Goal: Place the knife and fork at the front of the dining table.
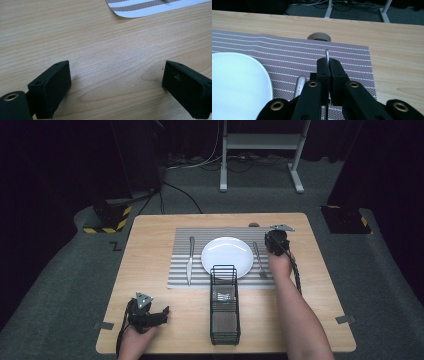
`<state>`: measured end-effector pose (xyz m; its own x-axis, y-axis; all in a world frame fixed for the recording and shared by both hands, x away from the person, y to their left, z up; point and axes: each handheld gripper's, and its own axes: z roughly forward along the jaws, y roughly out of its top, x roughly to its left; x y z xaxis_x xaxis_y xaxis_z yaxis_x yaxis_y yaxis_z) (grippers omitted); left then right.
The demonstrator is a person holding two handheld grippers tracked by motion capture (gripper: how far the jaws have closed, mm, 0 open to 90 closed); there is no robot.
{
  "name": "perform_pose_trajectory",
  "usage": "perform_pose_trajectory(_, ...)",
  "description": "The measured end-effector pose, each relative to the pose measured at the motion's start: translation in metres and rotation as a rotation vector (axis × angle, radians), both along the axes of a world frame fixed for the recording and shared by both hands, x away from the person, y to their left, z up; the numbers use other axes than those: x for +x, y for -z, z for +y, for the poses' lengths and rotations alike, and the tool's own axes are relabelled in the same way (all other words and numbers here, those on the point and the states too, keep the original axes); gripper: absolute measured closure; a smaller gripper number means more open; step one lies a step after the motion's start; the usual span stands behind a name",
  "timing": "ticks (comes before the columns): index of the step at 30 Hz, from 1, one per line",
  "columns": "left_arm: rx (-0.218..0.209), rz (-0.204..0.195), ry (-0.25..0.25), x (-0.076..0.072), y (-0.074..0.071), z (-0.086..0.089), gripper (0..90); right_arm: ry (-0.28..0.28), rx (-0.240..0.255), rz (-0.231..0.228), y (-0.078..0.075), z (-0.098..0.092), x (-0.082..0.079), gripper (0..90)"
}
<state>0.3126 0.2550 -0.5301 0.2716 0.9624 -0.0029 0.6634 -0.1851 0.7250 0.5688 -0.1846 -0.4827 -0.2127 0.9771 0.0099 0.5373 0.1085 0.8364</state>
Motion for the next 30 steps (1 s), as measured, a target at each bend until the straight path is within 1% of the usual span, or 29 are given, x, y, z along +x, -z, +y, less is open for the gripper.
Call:
perform_pose_trajectory(5, 0.0, 0.0, 0.0, 0.0, 0.0, 0.0, 8.4, 0.011, 0.012, 0.006, -0.002, -0.002, 0.0, 86.9)
perform_pose_trajectory(6, 0.0, 0.0, 0.0, 0.0, 0.0, 0.0, 8.4, 0.013, 0.009, 0.003, -0.003, -0.003, 0.0, 84.3)
perform_pose_trajectory(8, 0.0, 0.0, 0.0, 0.0, 0.0, 0.0, 8.4, 0.023, 0.016, 0.007, -0.004, -0.006, -0.001, 76.0)
perform_pose_trajectory(9, 0.0, 0.0, 0.0, 0.0, 0.0, 0.0, 8.4, 0.037, 0.012, 0.012, -0.005, -0.007, -0.001, 73.6)
perform_pose_trajectory(12, 0.0, 0.0, 0.0, 0.0, 0.0, 0.0, 8.4, 0.045, -0.004, 0.01, -0.006, -0.01, -0.004, 73.4)
perform_pose_trajectory(13, 0.0, 0.0, 0.0, 0.0, 0.0, 0.0, 8.4, 0.047, -0.005, 0.014, -0.007, -0.011, -0.005, 73.6)
perform_pose_trajectory(16, 0.0, 0.001, 0.0, 0.0, 0.0, 0.0, 8.4, 0.045, 0.002, 0.007, -0.009, -0.016, -0.011, 76.0)
perform_pose_trajectory(20, 0.0, 0.0, 0.0, 0.0, 0.0, 0.0, 8.4, 0.027, -0.014, 0.005, -0.01, -0.023, -0.028, 83.9)
perform_pose_trajectory(22, 0.0, 0.0, 0.0, 0.0, 0.0, 0.0, 8.4, 0.017, -0.032, 0.014, -0.008, -0.029, -0.039, 87.0)
perform_pose_trajectory(23, 0.0, 0.0, 0.0, 0.0, 0.0, 0.0, 8.4, 0.011, -0.051, 0.022, -0.006, -0.033, -0.044, 88.2)
perform_pose_trajectory(24, 0.0, 0.001, 0.0, 0.0, 0.0, 0.0, 8.4, 0.006, -0.067, 0.029, -0.003, -0.037, -0.049, 88.2)
perform_pose_trajectory(26, 0.0, 0.001, 0.0, 0.0, 0.0, 0.0, 8.4, 0.001, -0.079, 0.056, 0.004, -0.045, -0.059, 88.2)
perform_pose_trajectory(28, -0.001, 0.0, 0.0, 0.0, 0.0, 0.0, 8.4, 0.001, -0.109, 0.055, 0.01, -0.052, -0.071, 88.2)
perform_pose_trajectory(30, -0.002, 0.0, 0.0, 0.0, 0.0, 0.0, 8.5, 0.003, -0.114, 0.056, 0.016, -0.059, -0.082, 88.3)
